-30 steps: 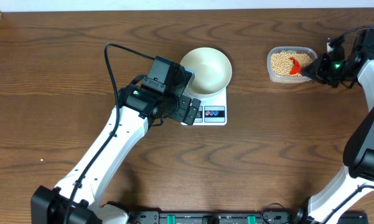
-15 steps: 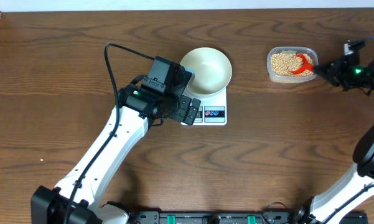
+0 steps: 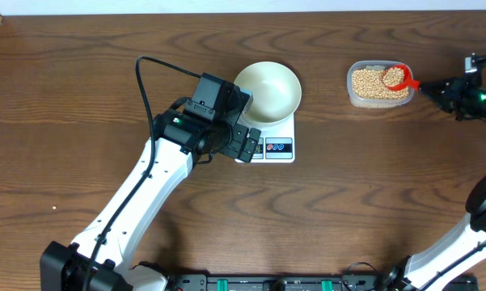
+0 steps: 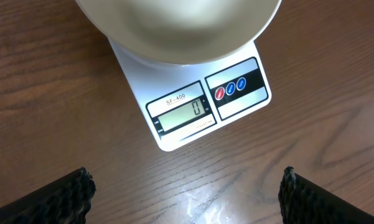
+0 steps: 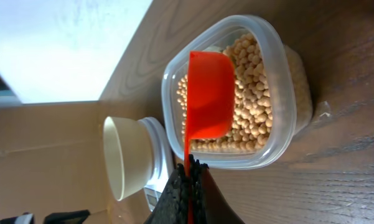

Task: Scoop item into bowl and weigh 50g on scale
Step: 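Drag the scoop through the soybeans and lift it filled, then carry the filled scoop with the right gripper over the bowl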

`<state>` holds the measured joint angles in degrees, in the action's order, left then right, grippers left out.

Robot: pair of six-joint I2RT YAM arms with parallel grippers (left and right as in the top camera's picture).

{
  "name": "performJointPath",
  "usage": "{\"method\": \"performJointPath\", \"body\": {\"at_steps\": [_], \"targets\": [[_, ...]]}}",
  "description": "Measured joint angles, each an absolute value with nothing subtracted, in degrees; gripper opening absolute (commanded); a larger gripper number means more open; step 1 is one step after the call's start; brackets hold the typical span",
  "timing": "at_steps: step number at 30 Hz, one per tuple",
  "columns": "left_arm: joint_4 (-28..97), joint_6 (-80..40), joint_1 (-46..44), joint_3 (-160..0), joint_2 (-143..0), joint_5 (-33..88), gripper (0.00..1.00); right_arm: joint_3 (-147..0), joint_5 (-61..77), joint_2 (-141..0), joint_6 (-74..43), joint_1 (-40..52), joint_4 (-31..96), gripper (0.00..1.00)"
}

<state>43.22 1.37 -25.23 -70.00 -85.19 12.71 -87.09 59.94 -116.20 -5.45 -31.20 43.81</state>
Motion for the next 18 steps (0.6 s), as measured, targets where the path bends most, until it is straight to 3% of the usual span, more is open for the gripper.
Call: {"method": "performJointPath", "body": {"at_steps": [18], "targets": [[43.22,1.37,-25.23,-70.00,-85.19,12.71,0.96,-87.09,70.43,-116.20,-5.58,-34.04,44.27,0.01]]}}
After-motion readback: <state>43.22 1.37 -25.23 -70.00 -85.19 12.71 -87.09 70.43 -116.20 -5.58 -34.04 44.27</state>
